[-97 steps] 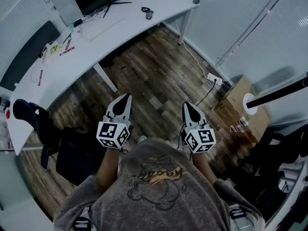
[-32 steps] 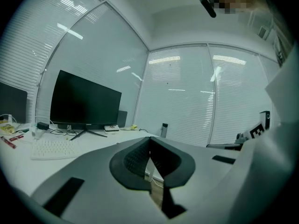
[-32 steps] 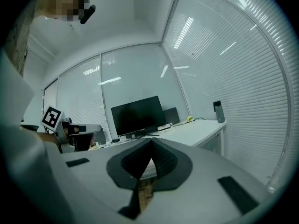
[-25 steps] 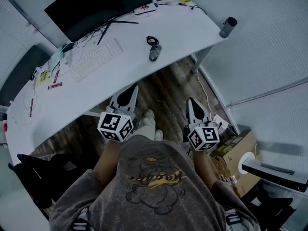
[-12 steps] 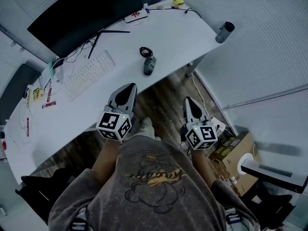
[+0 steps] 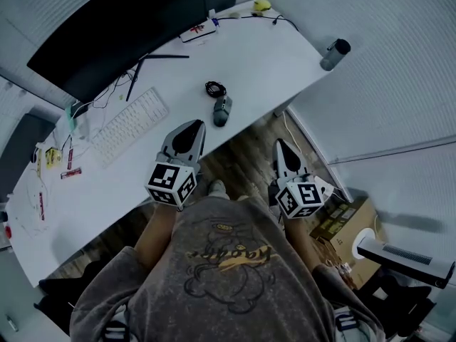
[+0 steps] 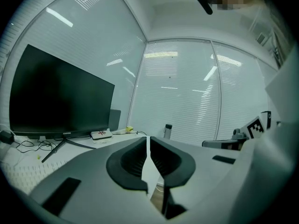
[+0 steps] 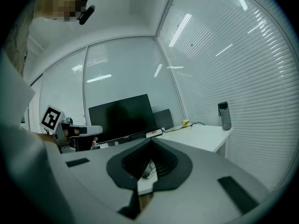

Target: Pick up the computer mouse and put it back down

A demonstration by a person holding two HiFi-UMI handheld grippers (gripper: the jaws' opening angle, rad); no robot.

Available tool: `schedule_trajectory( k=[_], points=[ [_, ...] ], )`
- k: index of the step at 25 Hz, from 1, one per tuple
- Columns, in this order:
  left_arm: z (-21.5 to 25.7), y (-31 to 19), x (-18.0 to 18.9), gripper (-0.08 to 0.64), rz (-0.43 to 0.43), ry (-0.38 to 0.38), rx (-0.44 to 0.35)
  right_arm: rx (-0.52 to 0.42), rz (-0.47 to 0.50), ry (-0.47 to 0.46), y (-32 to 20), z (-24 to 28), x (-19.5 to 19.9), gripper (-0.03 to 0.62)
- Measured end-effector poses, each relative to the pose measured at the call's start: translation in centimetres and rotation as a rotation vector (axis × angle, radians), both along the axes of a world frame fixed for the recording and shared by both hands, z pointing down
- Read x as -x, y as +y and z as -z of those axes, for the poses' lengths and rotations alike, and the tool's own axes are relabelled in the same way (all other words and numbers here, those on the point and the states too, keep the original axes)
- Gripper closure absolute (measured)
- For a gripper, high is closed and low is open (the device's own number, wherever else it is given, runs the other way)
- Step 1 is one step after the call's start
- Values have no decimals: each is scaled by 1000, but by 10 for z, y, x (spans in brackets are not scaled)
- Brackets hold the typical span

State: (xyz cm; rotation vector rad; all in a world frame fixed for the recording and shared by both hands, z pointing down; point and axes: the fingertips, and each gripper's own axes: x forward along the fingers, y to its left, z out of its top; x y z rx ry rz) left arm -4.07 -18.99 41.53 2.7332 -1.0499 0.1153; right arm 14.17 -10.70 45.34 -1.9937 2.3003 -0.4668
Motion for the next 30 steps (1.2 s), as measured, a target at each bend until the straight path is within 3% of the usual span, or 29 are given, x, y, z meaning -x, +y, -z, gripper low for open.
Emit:
schedule_trajectory(
  k=[6, 12, 15, 20, 30],
  points=[
    [0, -14, -7, 538, 13, 8, 17, 2, 30, 2, -23, 2, -6, 584],
    [-7, -27, -20, 328, 26, -19, 40, 14, 89, 4, -42, 1, -11, 584],
    [-16, -31, -28, 270, 16, -41, 61, 6, 105, 5, -50, 2, -16, 586],
    [-38, -42, -42, 227, 9, -90, 103, 6, 106, 6, -56, 0, -28, 586],
    [-102, -78, -73, 215, 6, -204, 186, 31, 62, -6, -50, -6, -58, 584]
  ],
)
